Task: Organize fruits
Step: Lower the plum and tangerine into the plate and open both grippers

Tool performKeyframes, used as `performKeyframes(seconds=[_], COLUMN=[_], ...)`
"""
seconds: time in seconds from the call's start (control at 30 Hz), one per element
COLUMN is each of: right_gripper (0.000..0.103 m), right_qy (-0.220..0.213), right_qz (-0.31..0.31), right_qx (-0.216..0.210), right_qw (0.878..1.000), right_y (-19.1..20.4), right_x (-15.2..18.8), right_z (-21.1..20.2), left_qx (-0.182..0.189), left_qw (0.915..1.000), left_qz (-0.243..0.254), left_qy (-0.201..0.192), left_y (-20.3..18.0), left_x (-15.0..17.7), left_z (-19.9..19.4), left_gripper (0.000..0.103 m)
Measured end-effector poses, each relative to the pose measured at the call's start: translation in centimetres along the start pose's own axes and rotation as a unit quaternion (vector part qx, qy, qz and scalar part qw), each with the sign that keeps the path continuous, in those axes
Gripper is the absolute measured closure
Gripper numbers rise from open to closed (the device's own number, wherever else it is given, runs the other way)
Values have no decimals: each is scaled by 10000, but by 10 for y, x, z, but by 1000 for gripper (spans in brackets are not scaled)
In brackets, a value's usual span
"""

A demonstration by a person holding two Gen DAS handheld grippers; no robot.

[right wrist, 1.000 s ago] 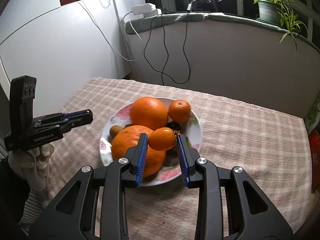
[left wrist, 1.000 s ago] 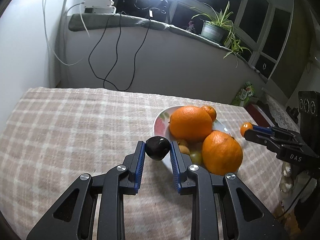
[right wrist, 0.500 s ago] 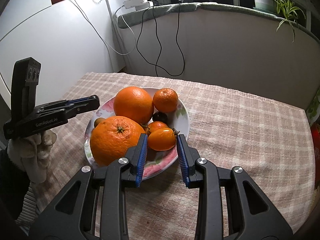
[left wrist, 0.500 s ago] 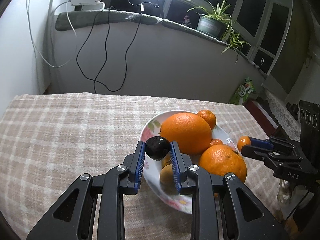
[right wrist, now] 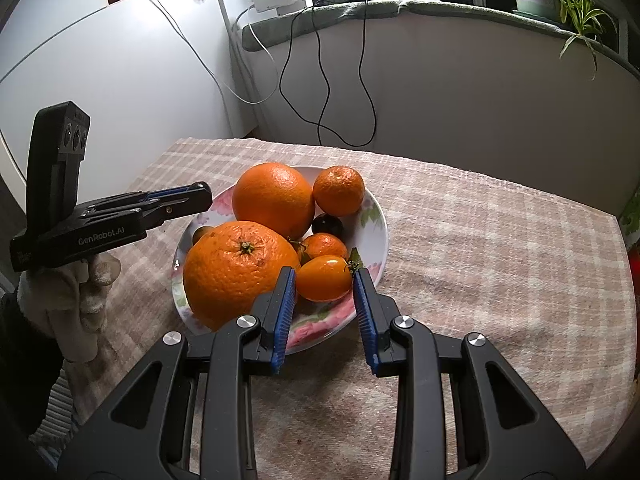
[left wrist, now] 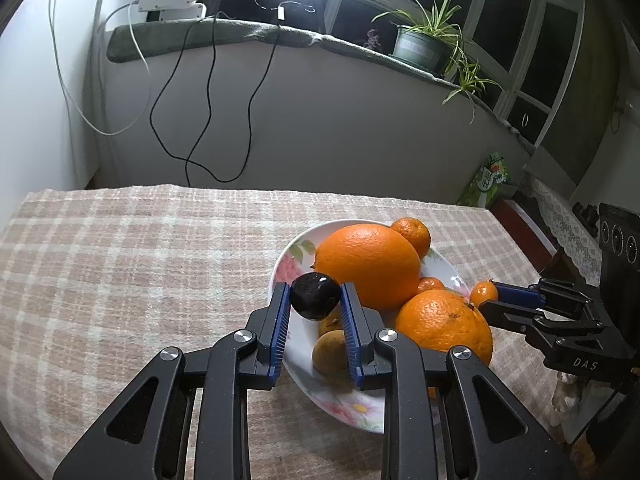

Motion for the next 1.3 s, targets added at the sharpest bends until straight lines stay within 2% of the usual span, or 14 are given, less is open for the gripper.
performKeyframes(seconds=[1.3], right_gripper=[72], right_qy=[24], right_qz=[-69], right_qx=[26], right_qw=[10000], right_y=[-2], right_x=[-1], right_z=[3], left_qx=[-49], left_qw=[10000], left_qz=[31], left_qy=[-31], left_y=[-4], left_x=[0], left_z=[-1], left_gripper=[79])
Point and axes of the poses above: each gripper's, at about its wrist camera, not at the fingertips, and z roughly the way its jaws point, y to its left, x to its underside, the point moved 4 cm from there along z, roughly the way its jaws point, and after that the axes turned 2 degrees about -z, right-handed, at the moved point
